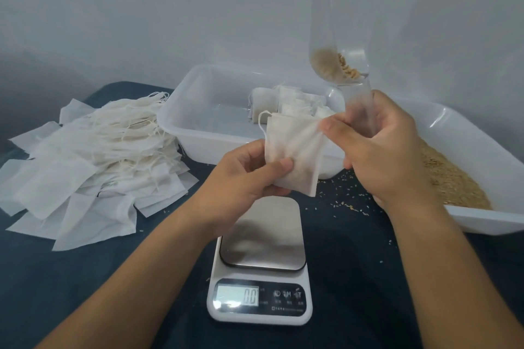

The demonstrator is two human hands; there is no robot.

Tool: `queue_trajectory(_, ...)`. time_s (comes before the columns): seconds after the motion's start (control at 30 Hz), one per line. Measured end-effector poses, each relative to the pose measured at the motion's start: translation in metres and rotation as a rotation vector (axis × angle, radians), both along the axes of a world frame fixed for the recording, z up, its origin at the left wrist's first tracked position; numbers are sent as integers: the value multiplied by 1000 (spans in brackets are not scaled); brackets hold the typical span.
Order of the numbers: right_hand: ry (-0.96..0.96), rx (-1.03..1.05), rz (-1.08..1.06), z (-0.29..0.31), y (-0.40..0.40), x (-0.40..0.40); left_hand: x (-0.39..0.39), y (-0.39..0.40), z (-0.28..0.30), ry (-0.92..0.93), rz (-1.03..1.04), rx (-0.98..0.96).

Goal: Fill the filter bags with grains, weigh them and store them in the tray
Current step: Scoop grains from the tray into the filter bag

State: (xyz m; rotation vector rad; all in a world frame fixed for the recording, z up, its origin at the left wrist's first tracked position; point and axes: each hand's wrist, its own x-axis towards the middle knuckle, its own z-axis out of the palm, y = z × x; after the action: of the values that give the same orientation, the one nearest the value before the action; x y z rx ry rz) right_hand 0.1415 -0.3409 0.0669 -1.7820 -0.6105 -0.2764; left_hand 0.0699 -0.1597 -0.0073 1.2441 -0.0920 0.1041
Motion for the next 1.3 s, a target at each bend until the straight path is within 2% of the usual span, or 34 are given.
queue_trajectory(0.33,-1,70,57,-4,-3,-6,-1,-5,-2,-40,-13,130)
queue_trajectory(0.47,-5,-7,22,-7,-8,-2,1,-7,-6,-26,52,206)
queue_trajectory(0.6,106,-122,-134,-4,-43,21,3,-4,-10,7,100,287)
queue_trajectory(0.67,120,-280,-296,0,-73,39,3,-3,-11,19,100,316)
queue_trajectory(0.77,164,-742,-538,0,-121,71,3,-6,-11,20,86,311)
queue_trajectory(0.83,233,-1001,-602,-4,-144,90,2,-8,-11,18,74,309)
queue_trajectory(0.93,365,-1197,-605,-13,-166,108,3,-11,-9,18,53,328)
queue_trajectory(1.03,418,-1273,-596,-20,-174,116,7,-14,-6,35,66,382)
queue_trajectory(1.1,382,-1292,-607,-19,-171,113,12,-18,-4,39,92,448)
queue_trajectory(1.13,297,-1264,-617,-16,-167,110,16,-20,-3,42,105,488)
queue_trajectory(1.17,175,-1176,-601,-12,-161,104,20,-22,-1,45,112,529)
queue_trajectory(1.23,-29,-851,-435,2,-141,87,28,-28,3,46,108,601)
queue_trajectory(1.3,-35,-586,-144,20,-113,65,38,-34,8,39,87,662)
